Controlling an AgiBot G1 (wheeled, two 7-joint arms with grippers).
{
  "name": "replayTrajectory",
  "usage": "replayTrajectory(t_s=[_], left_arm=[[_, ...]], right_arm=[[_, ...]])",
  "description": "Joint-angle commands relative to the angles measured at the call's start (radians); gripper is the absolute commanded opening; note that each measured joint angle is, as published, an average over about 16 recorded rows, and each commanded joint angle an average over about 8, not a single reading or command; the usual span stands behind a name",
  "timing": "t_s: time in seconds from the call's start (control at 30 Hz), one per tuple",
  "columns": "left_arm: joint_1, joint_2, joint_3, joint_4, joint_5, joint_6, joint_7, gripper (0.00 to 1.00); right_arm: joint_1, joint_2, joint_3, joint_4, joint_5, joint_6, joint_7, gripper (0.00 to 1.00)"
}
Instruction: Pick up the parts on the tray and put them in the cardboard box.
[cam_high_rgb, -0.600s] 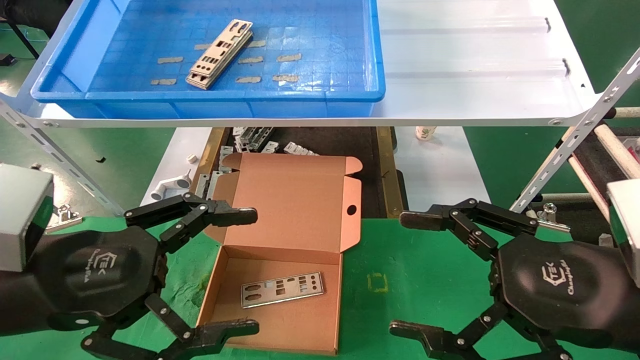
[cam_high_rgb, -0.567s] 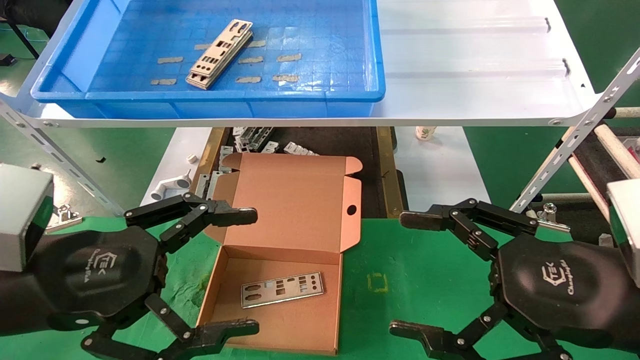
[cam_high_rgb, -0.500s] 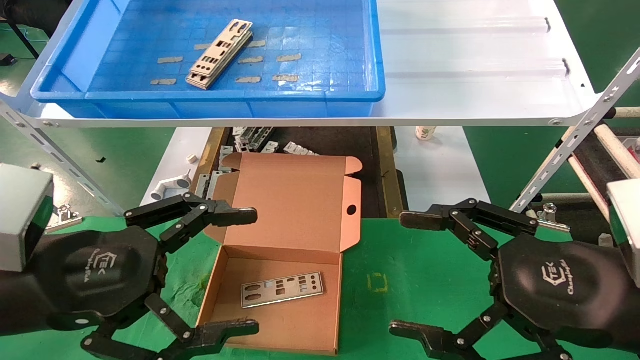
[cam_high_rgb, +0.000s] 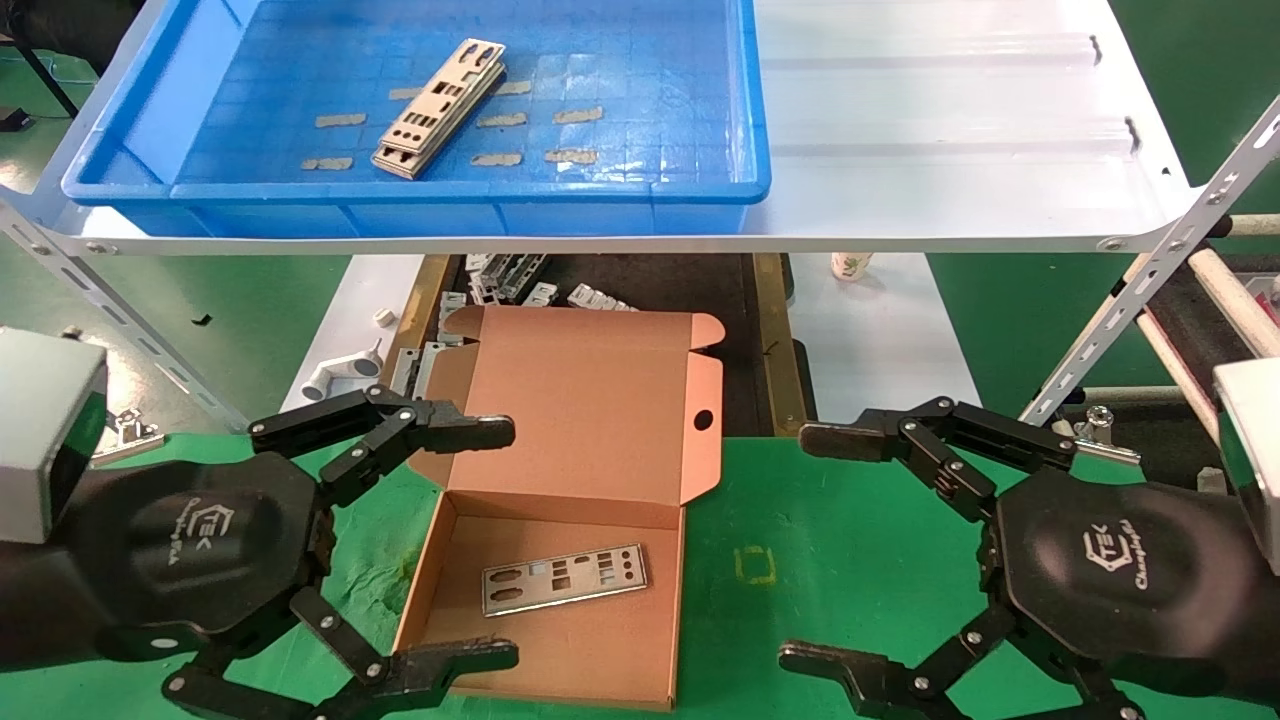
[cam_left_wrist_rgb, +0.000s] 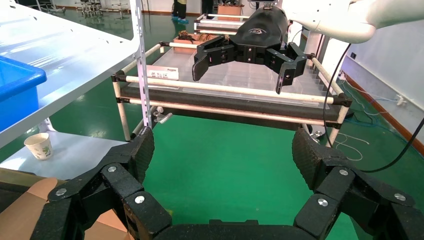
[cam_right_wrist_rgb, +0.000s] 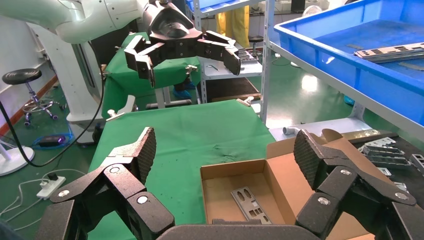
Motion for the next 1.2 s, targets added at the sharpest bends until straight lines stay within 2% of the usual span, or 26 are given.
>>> replayTrajectory(t_s=[0.03, 0.2, 0.27, 0.43, 0.57, 0.9, 1.2], left_arm=[[0.000, 0.000, 0.000, 0.000, 0.000, 0.000, 0.000, 1.00], [0.000, 0.000, 0.000, 0.000, 0.000, 0.000, 0.000, 1.00], [-0.002, 0.001, -0.001, 0.002, 0.002, -0.006, 0.000, 1.00], [-0.039, 0.026, -0.004, 0.023, 0.021, -0.071, -0.011, 1.00], [-0.120, 0.076, 0.008, 0.071, 0.077, -0.171, -0.037, 1.00], [-0.421, 0.242, 0.124, 0.321, 0.386, -0.431, -0.071, 1.00], [-0.639, 0.357, 0.206, 0.623, 0.566, -0.534, -0.081, 1.00]], right_arm=[[0.000, 0.000, 0.000, 0.000, 0.000, 0.000, 0.000, 0.71], [0.000, 0.000, 0.000, 0.000, 0.000, 0.000, 0.000, 0.09], [0.000, 0.000, 0.000, 0.000, 0.000, 0.000, 0.000, 0.00], [0.000, 0.000, 0.000, 0.000, 0.000, 0.000, 0.000, 0.00], [0.000, 0.000, 0.000, 0.000, 0.000, 0.000, 0.000, 0.00], [0.000, 0.000, 0.000, 0.000, 0.000, 0.000, 0.000, 0.00], [0.000, 0.000, 0.000, 0.000, 0.000, 0.000, 0.000, 0.00]])
